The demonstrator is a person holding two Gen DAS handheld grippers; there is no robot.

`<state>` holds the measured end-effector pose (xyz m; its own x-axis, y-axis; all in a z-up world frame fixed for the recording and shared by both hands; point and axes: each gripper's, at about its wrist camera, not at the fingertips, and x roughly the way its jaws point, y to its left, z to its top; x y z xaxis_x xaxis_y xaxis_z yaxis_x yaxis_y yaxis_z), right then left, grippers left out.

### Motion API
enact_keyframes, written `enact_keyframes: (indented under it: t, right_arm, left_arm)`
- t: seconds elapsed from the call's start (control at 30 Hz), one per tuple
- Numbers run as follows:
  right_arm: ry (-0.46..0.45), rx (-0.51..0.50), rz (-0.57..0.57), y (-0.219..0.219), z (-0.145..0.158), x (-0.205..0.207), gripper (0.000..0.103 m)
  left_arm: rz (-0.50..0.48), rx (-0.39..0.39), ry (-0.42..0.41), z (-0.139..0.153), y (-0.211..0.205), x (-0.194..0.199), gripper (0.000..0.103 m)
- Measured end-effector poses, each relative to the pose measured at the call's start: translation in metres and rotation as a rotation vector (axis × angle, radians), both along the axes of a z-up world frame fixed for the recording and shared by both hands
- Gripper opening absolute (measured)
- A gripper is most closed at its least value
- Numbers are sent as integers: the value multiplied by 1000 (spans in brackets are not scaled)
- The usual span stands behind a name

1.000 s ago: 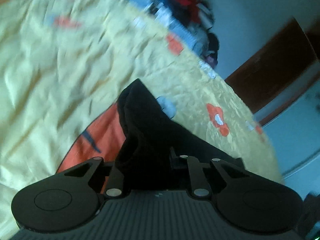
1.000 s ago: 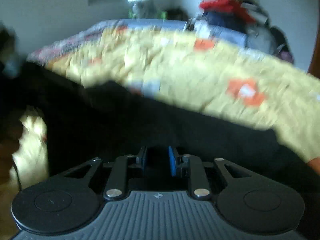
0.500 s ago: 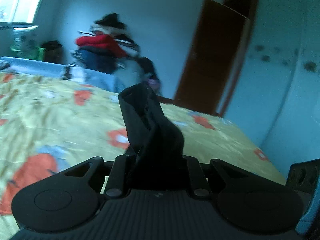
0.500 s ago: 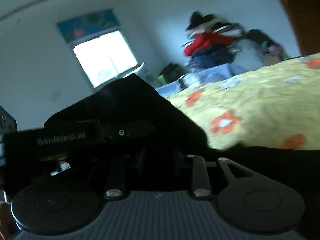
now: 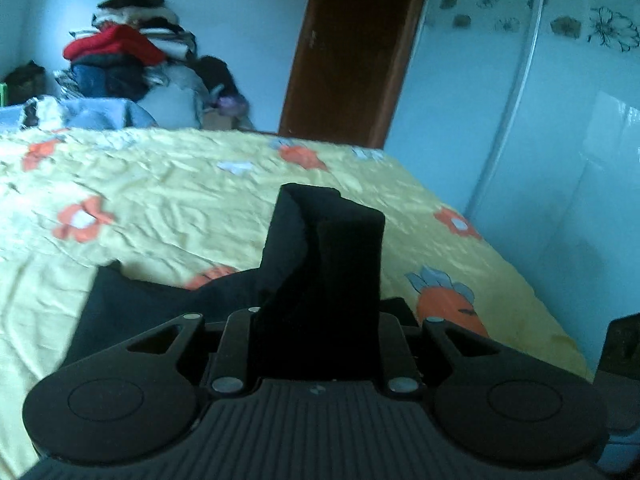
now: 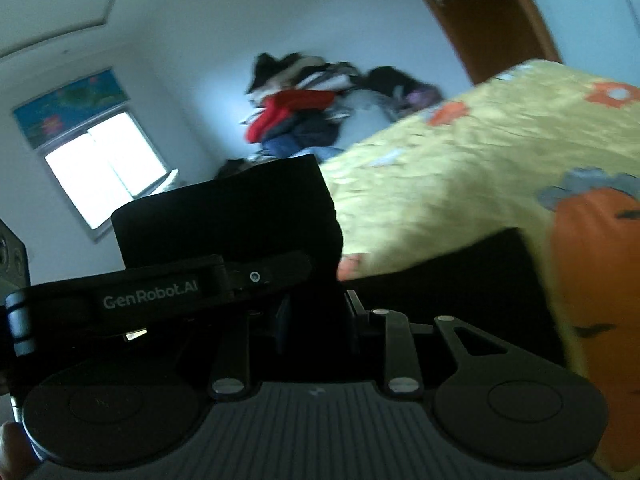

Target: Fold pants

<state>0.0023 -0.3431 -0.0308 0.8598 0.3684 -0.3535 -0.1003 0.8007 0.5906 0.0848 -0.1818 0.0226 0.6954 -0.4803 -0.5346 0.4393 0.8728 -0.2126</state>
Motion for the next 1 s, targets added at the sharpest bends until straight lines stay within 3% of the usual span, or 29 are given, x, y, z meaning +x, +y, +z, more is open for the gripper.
enact_keyframes:
  t: [0.07, 0.13, 0.17, 0.23, 0.33, 0.4, 0.5, 0.63, 0.7, 0.77, 0.9, 1.0]
  right_arm:
    - [23, -6, -37, -11, -5, 0, 31]
    - [48, -44, -80, -22, -9, -9, 43]
    - [59, -66, -104, -30, -10, -15, 54]
    - [73, -108, -157, -47, -12, -31, 58]
    - [71, -179, -312, -70, -5, -53, 58]
    - [26, -200, -358, -75, 7, -58, 58]
    - [-42, -204, -216, -58, 21, -37, 58]
    - [-22, -239, 25, -18, 15, 14, 56]
    - [77, -351, 33, -4, 1, 36, 56]
    - [121, -480, -37, -1, -6, 36, 58]
    - [84, -187, -20, -33, -1, 27, 61]
    - [117, -184, -37, -41, -7, 50, 62]
  left_arm:
    - [-28, 2, 19, -8, -12, 3, 33]
    - [-65, -6, 50, -16, -21, 6, 53]
    - [-99, -12, 68, -18, -23, 6, 58]
    - [-158, -33, 87, -14, -22, -2, 71]
    - [-199, -57, 11, 2, -5, -16, 86]
    - [-140, -23, -71, 12, 11, -19, 98]
    - [35, 97, -172, 13, 39, -6, 99]
    - [141, 274, -110, -9, 58, 34, 94]
    - [153, 310, -68, -24, 64, 49, 93]
    - [164, 348, -49, -39, 69, 57, 93]
    - [177, 359, -19, -54, 71, 63, 94]
    - [178, 360, -36, -50, 63, 54, 95]
